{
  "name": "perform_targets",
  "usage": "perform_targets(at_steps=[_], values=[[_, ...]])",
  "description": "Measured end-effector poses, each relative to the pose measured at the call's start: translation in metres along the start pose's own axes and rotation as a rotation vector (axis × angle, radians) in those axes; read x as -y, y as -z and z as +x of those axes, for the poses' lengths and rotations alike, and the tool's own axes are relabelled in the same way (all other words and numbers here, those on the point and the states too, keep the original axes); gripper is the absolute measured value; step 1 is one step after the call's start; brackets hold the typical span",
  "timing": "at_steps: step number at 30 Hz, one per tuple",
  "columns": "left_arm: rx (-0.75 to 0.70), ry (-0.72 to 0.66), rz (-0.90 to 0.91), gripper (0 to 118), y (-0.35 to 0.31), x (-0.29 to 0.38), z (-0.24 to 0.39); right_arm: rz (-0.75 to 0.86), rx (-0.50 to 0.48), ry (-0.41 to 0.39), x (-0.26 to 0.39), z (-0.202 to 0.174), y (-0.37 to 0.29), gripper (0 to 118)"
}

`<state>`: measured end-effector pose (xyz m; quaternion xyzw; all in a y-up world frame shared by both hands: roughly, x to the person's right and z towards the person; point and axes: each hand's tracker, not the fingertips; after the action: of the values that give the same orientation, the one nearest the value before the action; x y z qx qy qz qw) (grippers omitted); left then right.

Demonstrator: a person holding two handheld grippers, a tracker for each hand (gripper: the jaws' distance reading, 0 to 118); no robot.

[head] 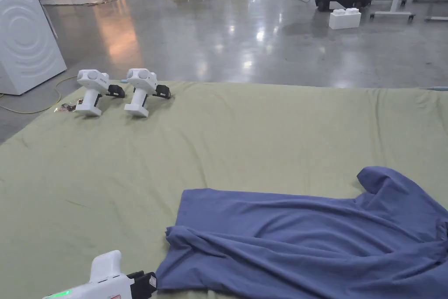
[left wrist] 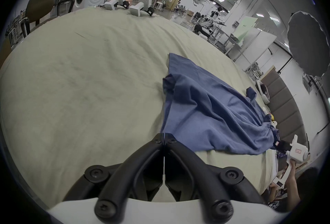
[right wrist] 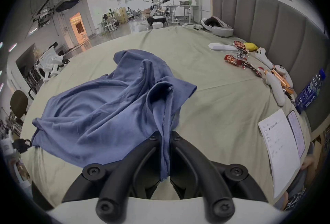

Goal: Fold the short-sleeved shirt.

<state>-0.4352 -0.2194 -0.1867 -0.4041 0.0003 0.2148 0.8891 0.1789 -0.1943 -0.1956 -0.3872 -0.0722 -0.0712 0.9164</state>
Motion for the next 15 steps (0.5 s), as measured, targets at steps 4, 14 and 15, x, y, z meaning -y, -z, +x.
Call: perform_targets(at_steps=[4,14,15], values=[[-0.016,0.057,-0.017,2,0.000,0.002,0.009,-0.015,0.010,-0.042,0.008,0.001,-0.012,8],[0.044,-0.029,0.089,2,-0.082,0.017,-0.004,0.039,0.052,0.027,0.039,0.034,-0.089,8],[0.038,0.006,0.079,2,-0.089,0.022,-0.002,0.039,0.054,0.035,0.045,0.036,-0.098,8]])
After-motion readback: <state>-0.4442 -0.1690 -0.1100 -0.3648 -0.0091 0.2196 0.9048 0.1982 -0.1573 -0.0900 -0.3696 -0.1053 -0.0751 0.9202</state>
